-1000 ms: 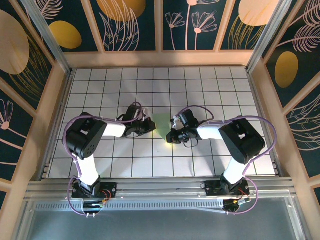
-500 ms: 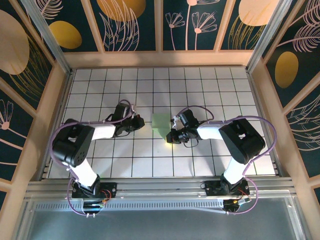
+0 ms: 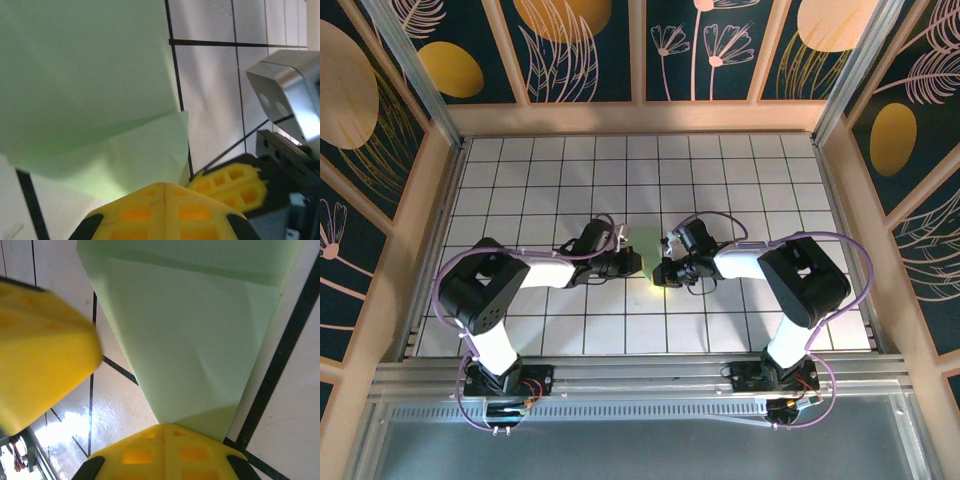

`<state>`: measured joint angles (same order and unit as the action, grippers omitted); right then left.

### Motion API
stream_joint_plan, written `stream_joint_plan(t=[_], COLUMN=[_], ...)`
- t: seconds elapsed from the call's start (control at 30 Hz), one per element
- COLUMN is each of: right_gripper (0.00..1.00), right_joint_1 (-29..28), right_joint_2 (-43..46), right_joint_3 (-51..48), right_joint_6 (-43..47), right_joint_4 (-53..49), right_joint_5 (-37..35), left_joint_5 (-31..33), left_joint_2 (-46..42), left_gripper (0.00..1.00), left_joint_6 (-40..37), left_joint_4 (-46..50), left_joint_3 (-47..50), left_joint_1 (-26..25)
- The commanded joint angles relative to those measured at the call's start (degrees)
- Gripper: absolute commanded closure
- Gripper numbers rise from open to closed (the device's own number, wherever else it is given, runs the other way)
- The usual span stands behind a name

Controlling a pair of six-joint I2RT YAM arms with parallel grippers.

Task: Fold a paper plane with a square sheet of paper (fold left side to right side)
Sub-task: Third fold the triangle at the center of the table.

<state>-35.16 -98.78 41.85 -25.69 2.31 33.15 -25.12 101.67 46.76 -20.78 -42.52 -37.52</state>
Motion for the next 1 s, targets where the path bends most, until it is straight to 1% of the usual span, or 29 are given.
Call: stream_joint_plan(t=[0.0,0.13,0.43,0.67,0.83,0.97], right_gripper=[1.0,1.0,1.0,1.0,1.0,1.0], right_joint_1=[-0.17,-0.16,-0.23,-0.26,-0.64,-0.87], right_joint_2=[-1.77,-1.43,0.04,3.48,1.75,-0.68], right_joint_3=[-2.74,-2.66,-0.01,0.87,2.06,3.82], right_joint_6=[0.01,-0.06,-0.23,-2.14,-2.17,-1.75], right_joint_4=[-6.39,-6.21,-5.16,-0.8,0.96,1.59], right_joint_5=[-5.79,-5.73,-2.54,0.72,0.87,-0.34], left_joint_5=[-0.66,1.39,2.01,2.47,2.54,2.56], left_joint_2=[2.33,4.45,5.33,6.15,6.45,6.52], left_gripper=[1.0,1.0,1.0,1.0,1.0,1.0], left_joint_6=[-0.22,-1.35,-1.3,-1.21,-1.14,-1.15], left_joint_4=[-0.51,3.98,5.8,6.45,6.71,6.89], left_joint_3=[-3.3,-4.45,-3.17,-3.36,-3.52,-3.44], left_joint_1=[-0.28,-0.28,-0.27,-0.28,-0.28,-0.23])
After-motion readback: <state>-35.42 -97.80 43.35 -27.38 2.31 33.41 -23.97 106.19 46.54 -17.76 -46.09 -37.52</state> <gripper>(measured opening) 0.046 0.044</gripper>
